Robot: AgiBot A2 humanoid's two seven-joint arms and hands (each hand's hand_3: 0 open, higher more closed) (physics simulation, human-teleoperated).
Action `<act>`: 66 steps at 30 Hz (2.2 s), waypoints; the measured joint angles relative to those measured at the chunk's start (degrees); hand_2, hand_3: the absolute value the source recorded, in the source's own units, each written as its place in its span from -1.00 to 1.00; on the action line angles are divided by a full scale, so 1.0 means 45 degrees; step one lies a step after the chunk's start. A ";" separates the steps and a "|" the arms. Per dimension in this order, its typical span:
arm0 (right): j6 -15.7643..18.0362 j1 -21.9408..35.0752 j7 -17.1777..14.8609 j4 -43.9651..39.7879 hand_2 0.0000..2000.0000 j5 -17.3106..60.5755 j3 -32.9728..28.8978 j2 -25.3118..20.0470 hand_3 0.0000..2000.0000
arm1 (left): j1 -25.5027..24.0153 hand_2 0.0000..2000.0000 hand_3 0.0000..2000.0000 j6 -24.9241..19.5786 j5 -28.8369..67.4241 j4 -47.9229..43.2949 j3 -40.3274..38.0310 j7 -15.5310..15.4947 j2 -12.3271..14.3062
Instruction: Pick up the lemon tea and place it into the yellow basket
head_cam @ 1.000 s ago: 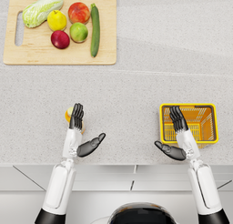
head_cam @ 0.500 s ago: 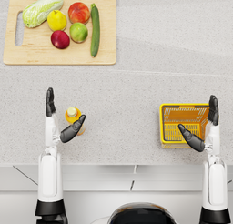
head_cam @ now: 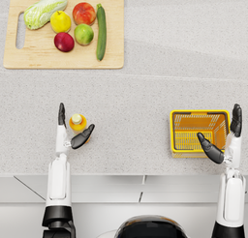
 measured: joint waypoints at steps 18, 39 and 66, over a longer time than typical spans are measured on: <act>0.0000 -0.0020 0.0000 -0.0224 -1.00 0.0001 0.1505 -0.0401 -1.00 | 0.0711 1.00 1.00 -0.0931 0.0012 0.0603 -0.0002 0.0046 0.0686; 0.0000 0.2831 0.0000 -0.4109 -1.00 0.2544 0.6888 -0.2920 -1.00 | 0.2299 1.00 1.00 -0.1123 0.0005 -0.6502 0.4442 -0.0057 0.2073; 0.2519 0.2783 -0.2293 -0.3410 1.00 0.2568 -0.0853 -0.2982 1.00 | 0.0078 -1.00 -1.00 -0.0006 -0.0007 -0.7190 -0.1591 -0.0001 0.0998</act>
